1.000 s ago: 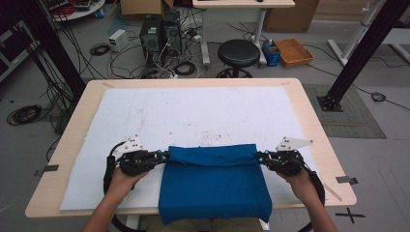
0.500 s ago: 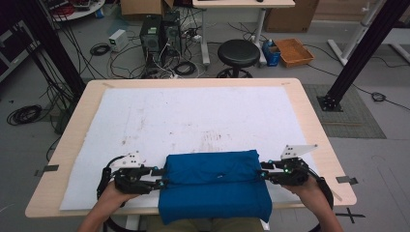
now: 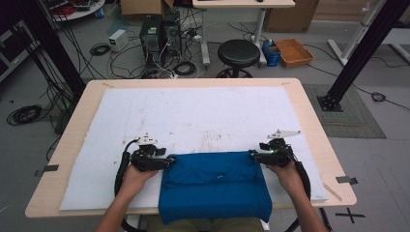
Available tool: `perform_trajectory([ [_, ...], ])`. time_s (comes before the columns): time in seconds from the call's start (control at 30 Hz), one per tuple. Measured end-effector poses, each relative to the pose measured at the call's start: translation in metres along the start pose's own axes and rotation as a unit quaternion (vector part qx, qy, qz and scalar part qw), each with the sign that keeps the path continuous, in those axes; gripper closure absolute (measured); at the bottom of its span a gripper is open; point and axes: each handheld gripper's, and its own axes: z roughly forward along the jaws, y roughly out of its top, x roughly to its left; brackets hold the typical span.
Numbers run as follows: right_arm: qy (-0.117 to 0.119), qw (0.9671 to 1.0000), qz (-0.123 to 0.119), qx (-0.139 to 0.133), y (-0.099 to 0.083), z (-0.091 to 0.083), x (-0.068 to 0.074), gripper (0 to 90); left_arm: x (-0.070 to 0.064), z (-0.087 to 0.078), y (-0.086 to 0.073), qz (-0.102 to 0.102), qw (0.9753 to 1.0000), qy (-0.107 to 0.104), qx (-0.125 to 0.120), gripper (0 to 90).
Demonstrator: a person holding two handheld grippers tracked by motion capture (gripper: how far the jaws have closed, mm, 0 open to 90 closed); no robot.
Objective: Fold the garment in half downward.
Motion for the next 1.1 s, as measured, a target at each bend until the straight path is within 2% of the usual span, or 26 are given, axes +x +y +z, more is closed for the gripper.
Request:
perform_trajectory([
  [0.03, -0.001, 1.0000, -0.007, 0.007, -0.002, 0.003, 0.000, 46.9, 0.001, -0.001, -0.001, -0.003, 1.0000, -0.006, 0.000, 58.0],
  [0.1, -0.006, 0.9997, -0.022, -0.002, -0.005, 0.002, 0.001, 54.5, 0.001, -0.002, -0.004, -0.010, 0.9998, -0.017, 0.000, 72.5],
  [0.13, 0.004, 0.9996, -0.028, -0.001, -0.006, 0.000, 0.001, 68.2, 0.000, -0.003, -0.004, -0.010, 0.9998, -0.019, -0.002, 77.5],
  [0.17, 0.025, 0.9991, -0.033, 0.001, -0.006, -0.001, 0.003, 72.7, 0.000, -0.003, -0.004, -0.014, 0.9997, -0.020, -0.002, 80.9],
  [0.2, 0.020, 0.9989, -0.042, 0.002, -0.007, -0.002, 0.005, 77.2, 0.000, -0.004, -0.004, -0.019, 0.9996, -0.022, -0.006, 82.2],
  [0.27, 0.021, 0.9986, -0.047, 0.010, -0.004, -0.004, 0.006, 79.6, 0.001, -0.005, -0.004, -0.025, 0.9992, -0.027, -0.016, 83.1],
  [0.3, 0.017, 0.9988, -0.045, 0.012, -0.003, -0.004, 0.006, 80.2, 0.002, -0.007, -0.002, -0.029, 0.9986, -0.030, -0.031, 83.4],
  [0.43, -0.011, 0.9988, -0.044, -0.020, 0.006, -0.005, -0.001, 80.4, 0.010, -0.006, 0.007, -0.041, 0.9961, -0.030, -0.073, 83.5],
  [0.5, -0.024, 0.9982, -0.039, -0.038, 0.013, -0.004, -0.004, 80.4, 0.014, 0.000, 0.013, -0.049, 0.9949, -0.024, -0.085, 83.5],
  [0.6, -0.047, 0.9966, -0.029, -0.061, 0.027, 0.002, -0.011, 80.4, 0.020, 0.010, 0.028, -0.046, 0.9944, -0.006, -0.095, 83.5],
  [0.7, -0.056, 0.9957, -0.024, -0.071, 0.037, 0.009, -0.018, 80.3, 0.026, 0.013, 0.043, -0.041, 0.9933, 0.012, -0.108, 83.5],
  [0.77, -0.064, 0.9939, -0.012, -0.089, 0.042, 0.014, -0.021, 80.2, 0.030, 0.015, 0.049, -0.039, 0.9923, 0.020, -0.116, 83.5],
  [0.83, -0.078, 0.9921, 0.004, -0.098, 0.044, 0.018, -0.021, 77.2, 0.030, 0.018, 0.051, -0.034, 0.9916, 0.040, -0.119, 80.8],
  [0.87, -0.084, 0.9914, 0.013, -0.099, 0.045, 0.020, -0.020, 70.8, 0.029, 0.018, 0.051, -0.041, 0.9910, 0.049, -0.117, 72.0],
  [0.9, -0.089, 0.9912, 0.022, -0.096, 0.045, 0.022, -0.020, 59.9, 0.028, 0.017, 0.051, -0.052, 0.9903, 0.051, -0.118, 57.8],
  [0.93, -0.094, 0.9912, 0.024, -0.091, 0.044, 0.022, -0.019, 51.2, 0.026, 0.014, 0.050, -0.047, 0.9900, 0.053, -0.122, 54.0],
  [1.0, -0.098, 0.9915, 0.012, -0.085, 0.042, 0.020, -0.016, 45.5, 0.020, 0.008, 0.047, -0.023, 0.9895, 0.057, -0.131, 54.0],
  [1.1, -0.089, 0.9912, 0.014, -0.097, 0.035, 0.010, -0.014, 41.0, 0.014, 0.002, 0.041, -0.011, 0.9911, 0.034, -0.129, 54.0],
])
